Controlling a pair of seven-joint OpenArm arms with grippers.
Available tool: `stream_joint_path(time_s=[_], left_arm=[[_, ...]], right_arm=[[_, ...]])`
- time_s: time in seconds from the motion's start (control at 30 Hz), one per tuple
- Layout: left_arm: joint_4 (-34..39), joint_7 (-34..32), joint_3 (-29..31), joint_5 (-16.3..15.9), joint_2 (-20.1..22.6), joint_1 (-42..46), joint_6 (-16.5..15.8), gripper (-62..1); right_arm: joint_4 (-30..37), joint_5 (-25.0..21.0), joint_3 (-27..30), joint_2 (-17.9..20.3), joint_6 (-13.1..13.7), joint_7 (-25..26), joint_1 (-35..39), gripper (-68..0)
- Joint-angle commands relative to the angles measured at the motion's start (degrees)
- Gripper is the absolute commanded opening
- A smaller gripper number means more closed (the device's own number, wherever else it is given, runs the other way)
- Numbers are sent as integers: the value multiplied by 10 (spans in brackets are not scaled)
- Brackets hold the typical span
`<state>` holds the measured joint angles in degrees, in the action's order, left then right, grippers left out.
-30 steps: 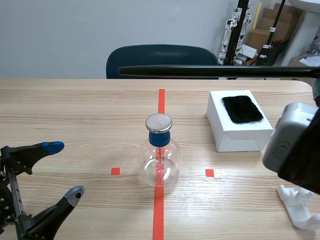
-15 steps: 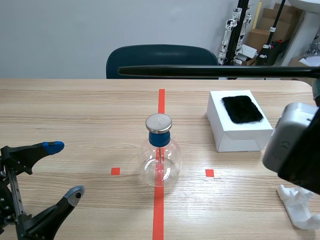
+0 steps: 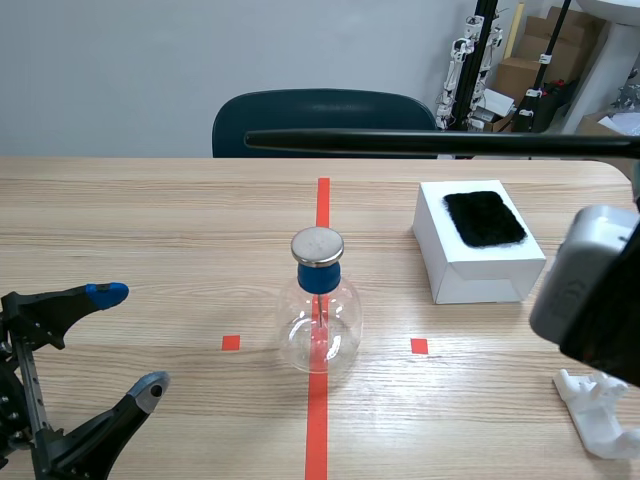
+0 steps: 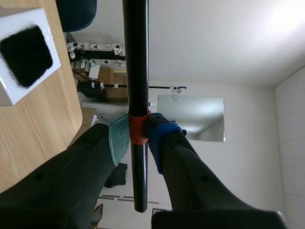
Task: Do the electroscope experiment. hold the rod still at the electroscope
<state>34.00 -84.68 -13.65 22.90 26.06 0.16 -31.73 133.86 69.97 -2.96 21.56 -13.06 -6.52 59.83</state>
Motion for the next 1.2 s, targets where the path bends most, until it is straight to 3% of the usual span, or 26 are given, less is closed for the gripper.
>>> stream_joint_path(time_s=[0.0, 0.27, 0.67, 0.83, 1.17], left_arm=[[9, -10, 1, -8, 5, -2, -1, 14], [9, -10, 1, -8, 5, -2, -1, 14], [9, -10, 1, -8, 5, -2, -1, 14], [9, -10, 1, -8, 5, -2, -1, 14], [9, -10, 1, -8, 5, -2, -1, 14]], right_arm=[[3, -2, 4, -2, -11, -3, 7, -669], [-34, -2, 14, -1, -70, -5, 7, -669], [-73, -51, 76, -1, -105, 7, 7, -669], [-123, -64, 93, -1, -176, 23, 7, -669], [-188, -124, 134, 20, -257, 39, 2, -669]])
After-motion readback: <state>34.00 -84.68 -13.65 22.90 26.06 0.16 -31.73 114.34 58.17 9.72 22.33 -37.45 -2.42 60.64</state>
